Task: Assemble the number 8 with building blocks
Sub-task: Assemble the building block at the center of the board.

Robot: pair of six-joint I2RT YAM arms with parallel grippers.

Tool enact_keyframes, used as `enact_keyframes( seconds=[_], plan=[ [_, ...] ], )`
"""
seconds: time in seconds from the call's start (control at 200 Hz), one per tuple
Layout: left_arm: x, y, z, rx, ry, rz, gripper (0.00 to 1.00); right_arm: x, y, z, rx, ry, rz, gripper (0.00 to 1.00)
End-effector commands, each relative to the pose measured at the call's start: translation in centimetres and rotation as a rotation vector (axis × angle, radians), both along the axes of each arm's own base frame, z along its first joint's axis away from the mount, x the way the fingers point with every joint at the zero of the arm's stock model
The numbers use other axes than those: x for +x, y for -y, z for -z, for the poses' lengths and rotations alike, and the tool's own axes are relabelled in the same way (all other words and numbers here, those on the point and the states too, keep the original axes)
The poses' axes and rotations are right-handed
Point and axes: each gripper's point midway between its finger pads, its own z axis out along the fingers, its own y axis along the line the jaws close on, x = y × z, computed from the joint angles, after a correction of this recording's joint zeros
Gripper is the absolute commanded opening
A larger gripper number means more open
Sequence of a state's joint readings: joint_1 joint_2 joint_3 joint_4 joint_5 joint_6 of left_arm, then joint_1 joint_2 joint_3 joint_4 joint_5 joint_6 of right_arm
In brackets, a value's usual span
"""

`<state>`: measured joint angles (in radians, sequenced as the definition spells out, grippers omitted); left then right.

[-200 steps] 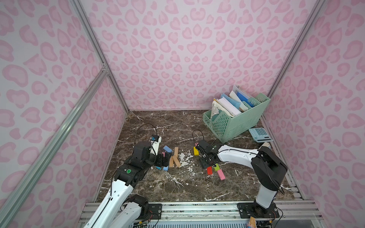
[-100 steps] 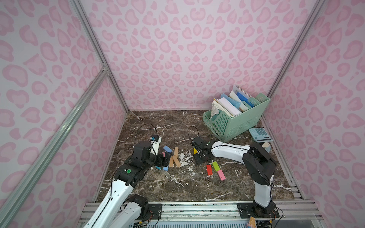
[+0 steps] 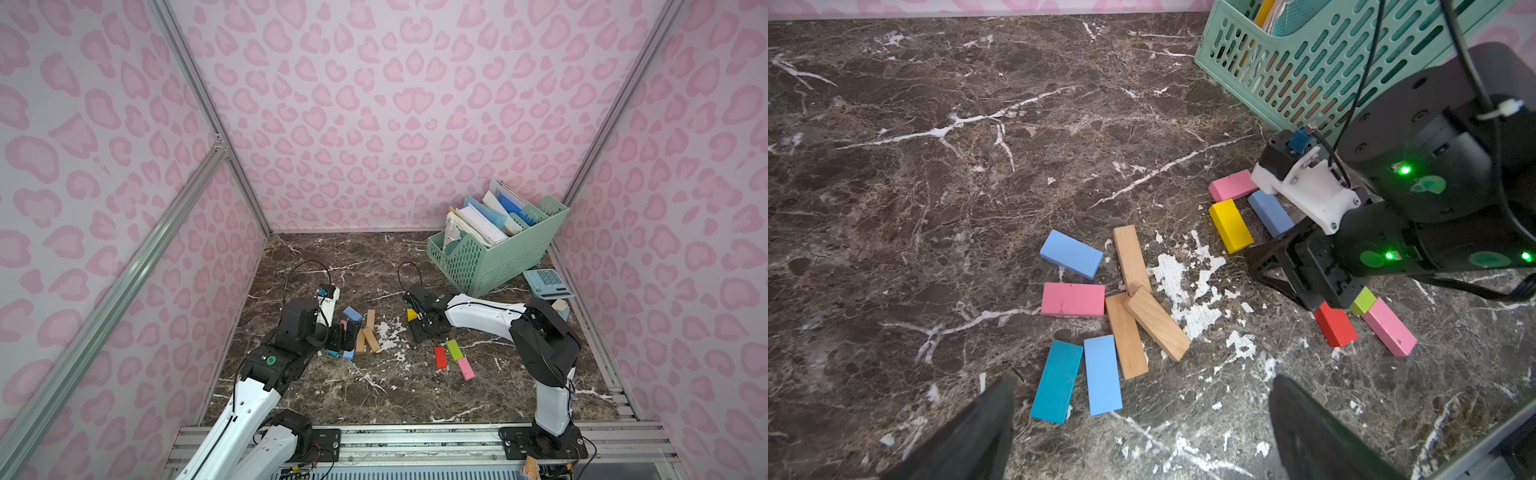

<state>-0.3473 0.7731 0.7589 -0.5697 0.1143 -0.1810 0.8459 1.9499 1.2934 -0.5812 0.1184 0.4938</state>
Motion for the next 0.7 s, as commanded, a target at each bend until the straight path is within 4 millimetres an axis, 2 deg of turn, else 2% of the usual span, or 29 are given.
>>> enact_keyframes(
  seconds=[0.0, 0.39, 0.6, 0.695],
  plan=[
    [0.1, -0.1, 0.0, 0.008, 0.007, 0.0, 0.98, -0.3, 0.8, 0.4, -0.038, -0.015, 0.006, 0.68],
    [0.1, -0.1, 0.0, 0.007, 0.008, 0.001, 0.98, -0.3, 0.0, -1.0, 0.014, -0.012, 0.011, 0.82],
    [0.1, 0.0, -0.1, 0.006, 0.01, 0.001, 0.98, -0.3, -0.3, -3.3, 0.06, 0.012, 0.015, 0.87],
    [0.1, 0.0, -0.1, 0.006, 0.01, 0.001, 0.98, -0.5, 0.4, -4.0, 0.055, 0.031, 0.033, 0.9]
  ],
)
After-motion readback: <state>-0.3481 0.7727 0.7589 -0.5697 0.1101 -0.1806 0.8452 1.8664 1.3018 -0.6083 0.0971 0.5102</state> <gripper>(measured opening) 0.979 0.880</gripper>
